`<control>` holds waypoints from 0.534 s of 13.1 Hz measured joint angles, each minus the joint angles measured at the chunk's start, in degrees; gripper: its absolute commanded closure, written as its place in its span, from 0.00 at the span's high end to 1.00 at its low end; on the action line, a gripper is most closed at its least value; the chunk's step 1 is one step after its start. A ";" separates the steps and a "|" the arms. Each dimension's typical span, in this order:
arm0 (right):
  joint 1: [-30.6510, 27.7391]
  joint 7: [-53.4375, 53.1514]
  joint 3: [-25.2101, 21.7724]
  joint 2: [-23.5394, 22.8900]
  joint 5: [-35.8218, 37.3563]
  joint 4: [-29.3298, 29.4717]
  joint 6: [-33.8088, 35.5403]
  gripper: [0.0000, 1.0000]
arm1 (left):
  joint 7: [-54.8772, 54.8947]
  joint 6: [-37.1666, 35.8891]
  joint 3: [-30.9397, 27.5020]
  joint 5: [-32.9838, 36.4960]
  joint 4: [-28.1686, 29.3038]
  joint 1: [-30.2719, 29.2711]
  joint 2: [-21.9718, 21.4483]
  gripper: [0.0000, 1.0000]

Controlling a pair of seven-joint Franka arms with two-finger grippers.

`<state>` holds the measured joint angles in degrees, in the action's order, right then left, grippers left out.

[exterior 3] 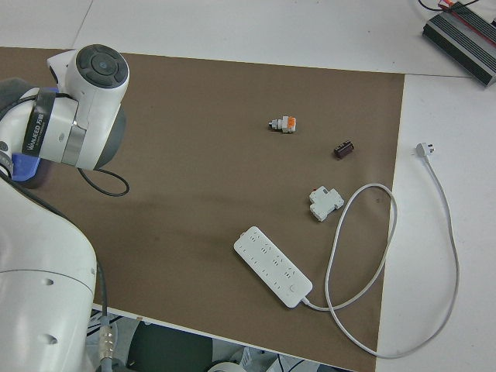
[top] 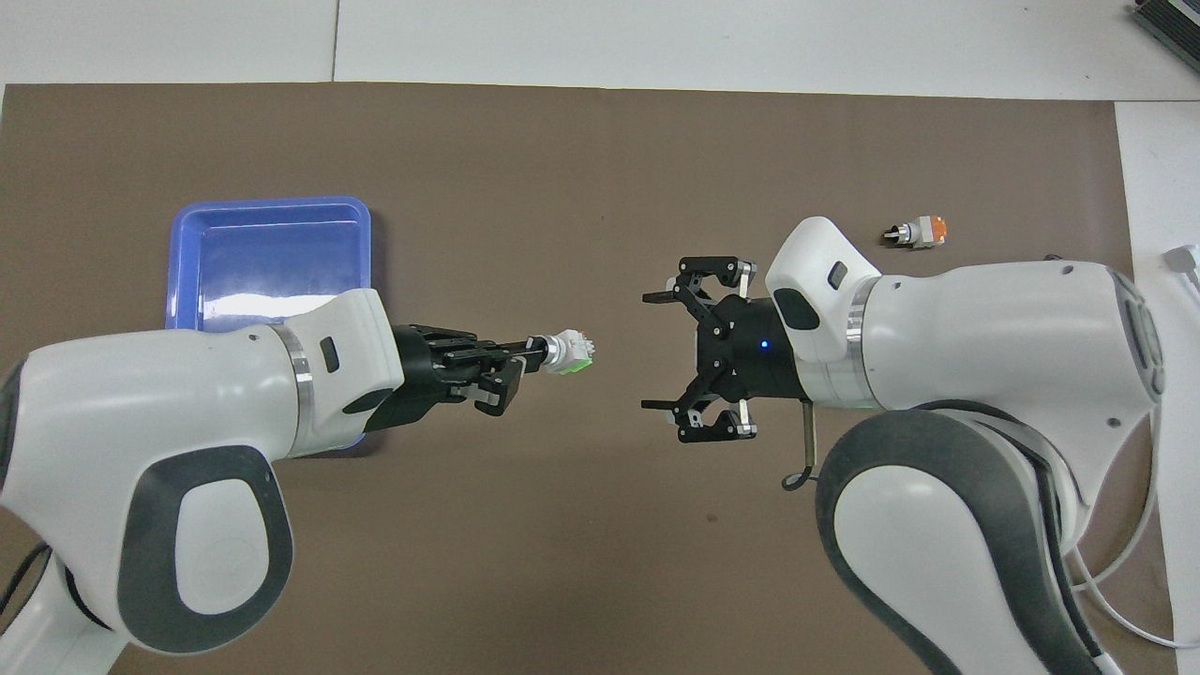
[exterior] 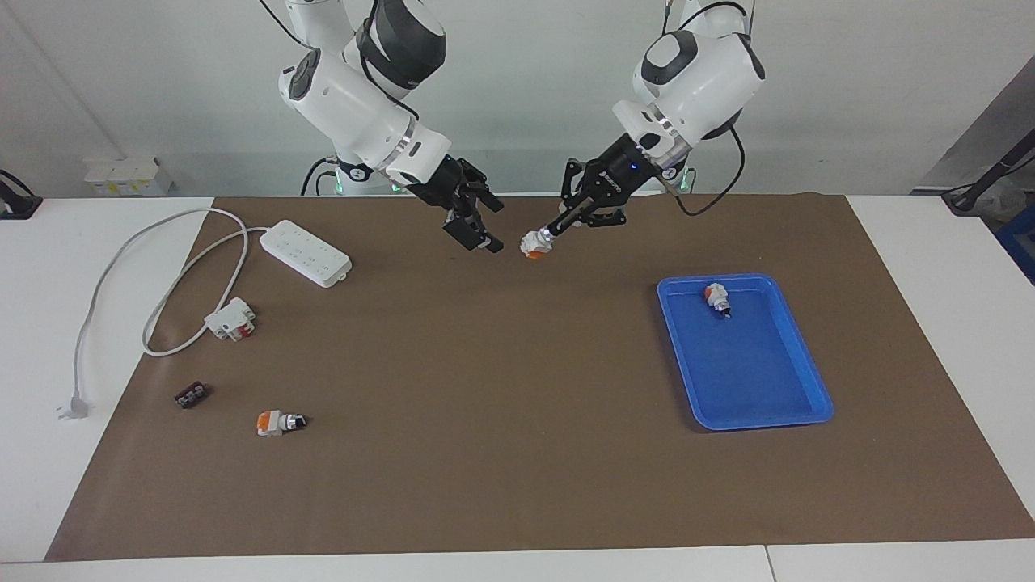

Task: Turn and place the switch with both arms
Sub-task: 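Lower the switch into the blue tray with the left gripper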

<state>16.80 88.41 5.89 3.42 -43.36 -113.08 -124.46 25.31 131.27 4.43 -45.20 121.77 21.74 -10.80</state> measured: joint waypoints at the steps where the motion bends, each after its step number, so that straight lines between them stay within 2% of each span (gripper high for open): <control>1: -0.11 -0.23 -0.18 0.00 1.59 0.05 0.00 1.00 | 0.00 -2.19 -0.07 3.41 -0.01 -2.43 0.00 0.00; 4: -1.42 -1.43 -0.62 -0.01 8.42 0.63 0.00 1.00 | 0.04 -9.66 -0.33 17.09 -0.04 -10.74 -0.01 0.00; 7: -3.23 -3.22 -0.72 -0.01 15.29 2.41 0.00 1.00 | 0.05 -13.30 -0.49 29.12 -0.03 -17.16 -0.03 0.00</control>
<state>13.57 85.20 5.17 3.41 -28.07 -110.67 -124.46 25.36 117.97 3.94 -16.08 121.74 4.57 -10.83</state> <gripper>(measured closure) 0.000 0.903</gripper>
